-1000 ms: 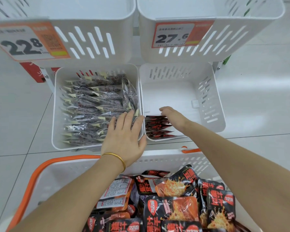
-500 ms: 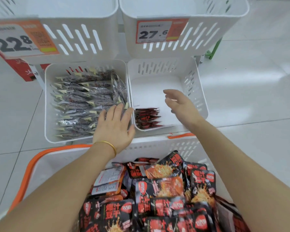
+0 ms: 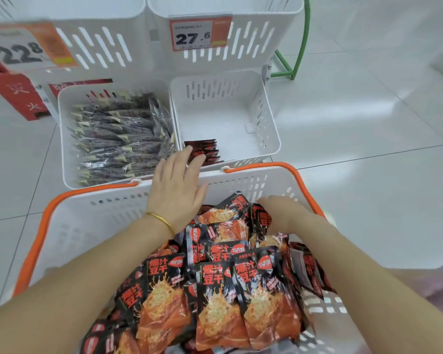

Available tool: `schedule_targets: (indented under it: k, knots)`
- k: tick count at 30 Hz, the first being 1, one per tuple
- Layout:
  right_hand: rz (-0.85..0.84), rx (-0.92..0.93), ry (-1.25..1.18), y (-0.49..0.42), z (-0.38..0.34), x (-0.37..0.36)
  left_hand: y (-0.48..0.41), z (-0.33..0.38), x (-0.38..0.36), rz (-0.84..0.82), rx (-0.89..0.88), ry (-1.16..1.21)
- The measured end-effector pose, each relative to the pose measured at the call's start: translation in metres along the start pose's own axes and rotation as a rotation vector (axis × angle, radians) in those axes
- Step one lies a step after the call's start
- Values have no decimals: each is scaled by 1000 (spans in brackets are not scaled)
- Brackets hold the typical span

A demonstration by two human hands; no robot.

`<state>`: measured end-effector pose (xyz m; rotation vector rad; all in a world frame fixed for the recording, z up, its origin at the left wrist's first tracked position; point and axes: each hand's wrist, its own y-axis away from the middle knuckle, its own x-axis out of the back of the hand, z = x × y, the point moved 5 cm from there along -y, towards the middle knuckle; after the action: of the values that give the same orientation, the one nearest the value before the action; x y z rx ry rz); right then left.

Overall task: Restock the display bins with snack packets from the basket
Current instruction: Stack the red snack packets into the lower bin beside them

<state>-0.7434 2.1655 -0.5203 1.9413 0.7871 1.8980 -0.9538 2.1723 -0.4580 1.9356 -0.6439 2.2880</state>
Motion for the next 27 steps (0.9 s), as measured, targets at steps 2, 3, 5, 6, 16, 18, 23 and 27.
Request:
schedule_targets:
  k: [2,3,5,6,16,18,23,27]
  knots:
    - [86,-3,32,7,-1,5,10,6,-1,-30,-20,19]
    - [116,9,43,13,-2,9,13,9,-1,-54,-24,28]
    - [126,62,47,21,-3,20,16,16,0,-114,-32,84]
    - [130,87,11,27,-4,29,17,20,2,-133,-44,139]
    - [427,302,-709,88,-26,131,7,61,20,-355,137,981]
    - [442,318,-752,84,-30,135,3,53,20,-300,207,1033]
    - [185,405,-830,64,-39,134,-6,33,17,-259,270,1034]
    - [278,335,-833,36,-40,152,-31,12,16,-197,250,876]
